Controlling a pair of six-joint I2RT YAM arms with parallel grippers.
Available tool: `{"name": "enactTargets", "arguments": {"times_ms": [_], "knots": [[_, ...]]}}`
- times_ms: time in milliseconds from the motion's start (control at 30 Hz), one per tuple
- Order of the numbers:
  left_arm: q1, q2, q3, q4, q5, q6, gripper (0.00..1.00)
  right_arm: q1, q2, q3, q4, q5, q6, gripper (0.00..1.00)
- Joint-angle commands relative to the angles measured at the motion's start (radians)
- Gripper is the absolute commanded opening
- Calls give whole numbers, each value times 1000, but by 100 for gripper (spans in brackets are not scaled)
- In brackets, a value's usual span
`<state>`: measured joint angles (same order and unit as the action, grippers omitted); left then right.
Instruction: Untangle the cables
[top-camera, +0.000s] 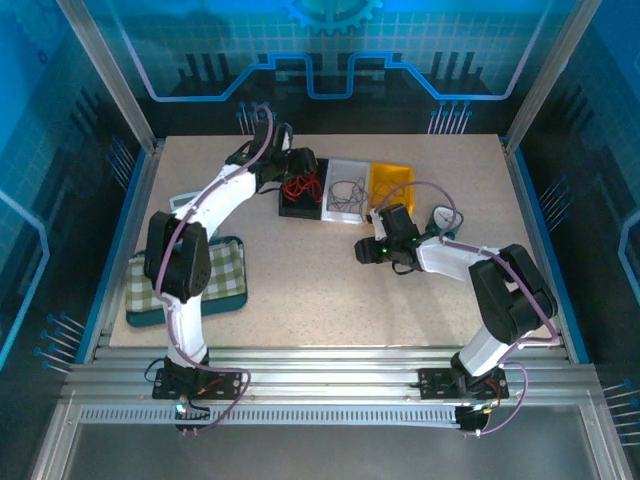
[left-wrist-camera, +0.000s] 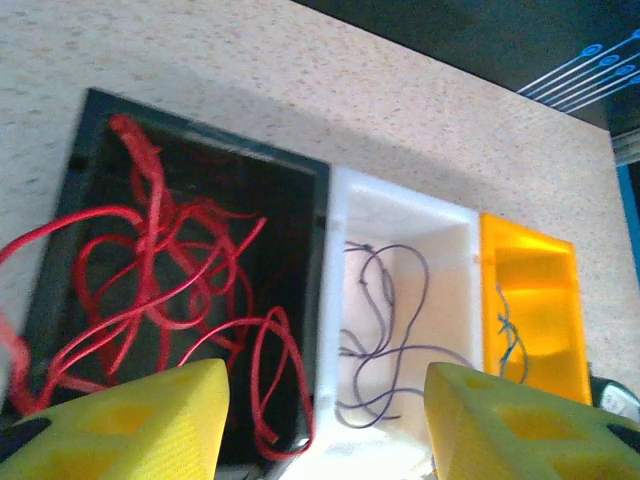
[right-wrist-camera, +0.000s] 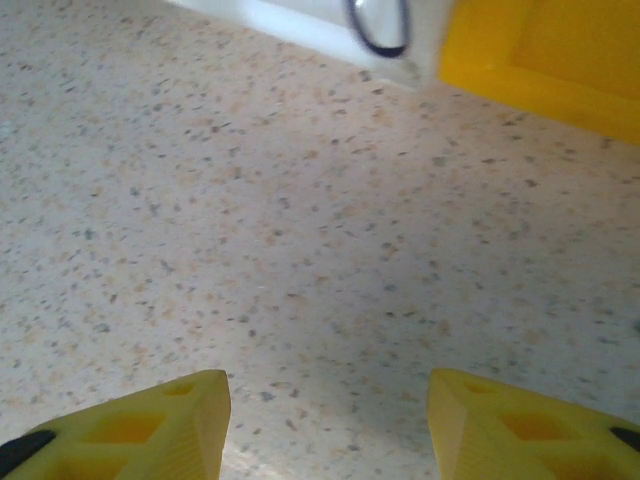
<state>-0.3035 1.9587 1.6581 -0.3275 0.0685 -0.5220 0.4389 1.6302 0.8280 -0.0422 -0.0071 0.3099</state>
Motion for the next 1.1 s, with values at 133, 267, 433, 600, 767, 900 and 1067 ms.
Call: {"name": "enactTargets", "arguments": {"times_ms": [133,267,433,600,767,900,1067], "knots": [[36,-159,-281,129,-167,-7,67,-262,-168,-103,144,137,86,58],[64,-261,-431,167,-275,-10,74,-430,-235,-168,240,133,200,59],[117,-352,-551,118,-452,10,98,-536,-286,-230,320,164,70,100],[155,-361,-633,133,-610,31,99,-539,-224,-368,632,192,-58,100],[178,-364,-696,228,-617,61,99,-534,-208,-372,685,66,-115,100],[185,-385,-752,352,-620,84,99,-473,-151,-356,743,-147,-284,100],[185,-475,-858,427,-596,88,99,-401,-111,-461,948,34,-304,100]]}}
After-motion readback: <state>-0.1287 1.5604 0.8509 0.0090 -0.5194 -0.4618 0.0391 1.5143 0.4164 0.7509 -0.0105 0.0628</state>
